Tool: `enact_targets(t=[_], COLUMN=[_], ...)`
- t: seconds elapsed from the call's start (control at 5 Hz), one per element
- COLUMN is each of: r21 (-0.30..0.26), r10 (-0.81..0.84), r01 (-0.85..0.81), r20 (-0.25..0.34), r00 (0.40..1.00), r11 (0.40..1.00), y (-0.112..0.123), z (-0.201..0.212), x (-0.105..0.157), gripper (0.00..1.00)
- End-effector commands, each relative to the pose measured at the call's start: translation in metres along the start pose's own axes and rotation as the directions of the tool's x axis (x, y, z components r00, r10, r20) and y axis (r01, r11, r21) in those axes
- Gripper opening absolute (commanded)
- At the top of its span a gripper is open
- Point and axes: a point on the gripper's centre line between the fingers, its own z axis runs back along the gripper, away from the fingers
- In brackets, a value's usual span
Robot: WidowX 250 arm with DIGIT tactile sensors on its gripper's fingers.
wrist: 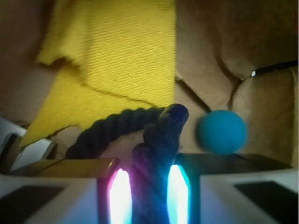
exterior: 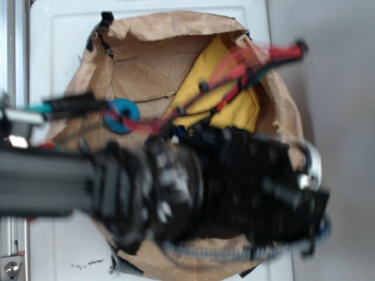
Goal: Grab the blue rope.
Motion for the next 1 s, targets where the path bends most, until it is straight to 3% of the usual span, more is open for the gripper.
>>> enact_targets(t=[0.0, 0.2, 0.4, 0.6, 0.8], r21=[-0.292, -0.332, -0.304, -0.254, -0.116], r10=[-0.059, -0.154, -0.267, -0.292, -0.364], r01=[0.039, 0.161, 0.315, 0.353, 0.466], r20=[-0.06, 0.047, 0.188, 0.249, 0.473], r00=[0.996, 0.987, 0.945, 0.924, 0.802], r11=[0.956, 0.93, 0.899, 0.901, 0.877], y=[0.056, 0.061, 0.045, 0.033, 0.023], z=[0.069, 0.092, 0.104, 0.099, 0.092], x=[0.032, 0.023, 0.002, -0.019, -0.049], gripper=[0.0, 0.0, 0.0, 0.0, 0.5])
